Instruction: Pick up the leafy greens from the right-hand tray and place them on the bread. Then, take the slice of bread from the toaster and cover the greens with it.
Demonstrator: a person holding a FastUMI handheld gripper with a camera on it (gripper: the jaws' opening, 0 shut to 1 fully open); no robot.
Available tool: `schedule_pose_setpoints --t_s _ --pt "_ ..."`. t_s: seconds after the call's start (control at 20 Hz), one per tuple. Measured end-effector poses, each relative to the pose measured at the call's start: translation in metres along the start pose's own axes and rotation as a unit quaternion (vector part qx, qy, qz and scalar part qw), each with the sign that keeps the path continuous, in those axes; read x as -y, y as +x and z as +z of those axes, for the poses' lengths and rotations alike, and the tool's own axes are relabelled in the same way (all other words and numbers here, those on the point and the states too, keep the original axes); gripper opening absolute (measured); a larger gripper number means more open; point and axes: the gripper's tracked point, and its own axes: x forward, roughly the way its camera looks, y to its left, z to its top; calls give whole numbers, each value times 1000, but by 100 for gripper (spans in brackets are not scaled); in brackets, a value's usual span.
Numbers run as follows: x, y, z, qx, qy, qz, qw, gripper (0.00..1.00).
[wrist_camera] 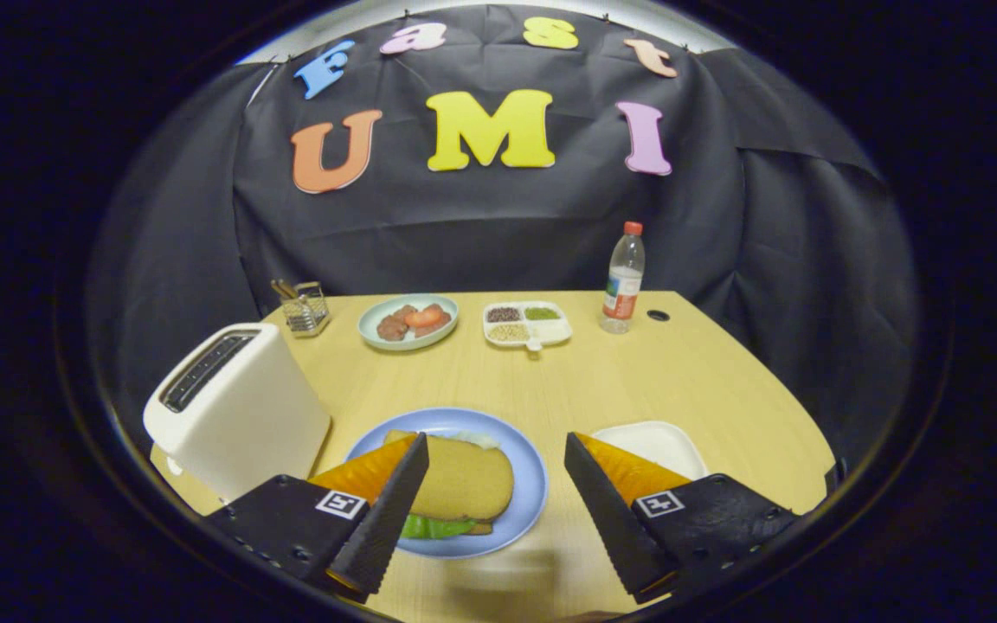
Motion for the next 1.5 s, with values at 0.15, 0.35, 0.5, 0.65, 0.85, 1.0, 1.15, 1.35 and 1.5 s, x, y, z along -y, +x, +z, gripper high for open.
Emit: schedule_pose_setpoints --t_s 0.15,0.35,0.5,0.65,0.85,1.0,1.15,1.35,1.5 --pt "6 -41 25 40 -1 -1 999 97" --pt "15 -94 53 84 -21 -13 996 97" --pt "19 -128 66 104 -22 -21 994 96" --pt "26 -156 74 125 -12 -19 992 96" --pt "35 -178 76 153 -8 -16 988 96" --pt "47 -182 66 151 1 -20 988 96" --pt "54 -181 58 152 -2 -30 988 96" --pt "46 -180 51 140 -15 -25 990 96" --pt "43 -178 49 140 -27 -31 989 96"
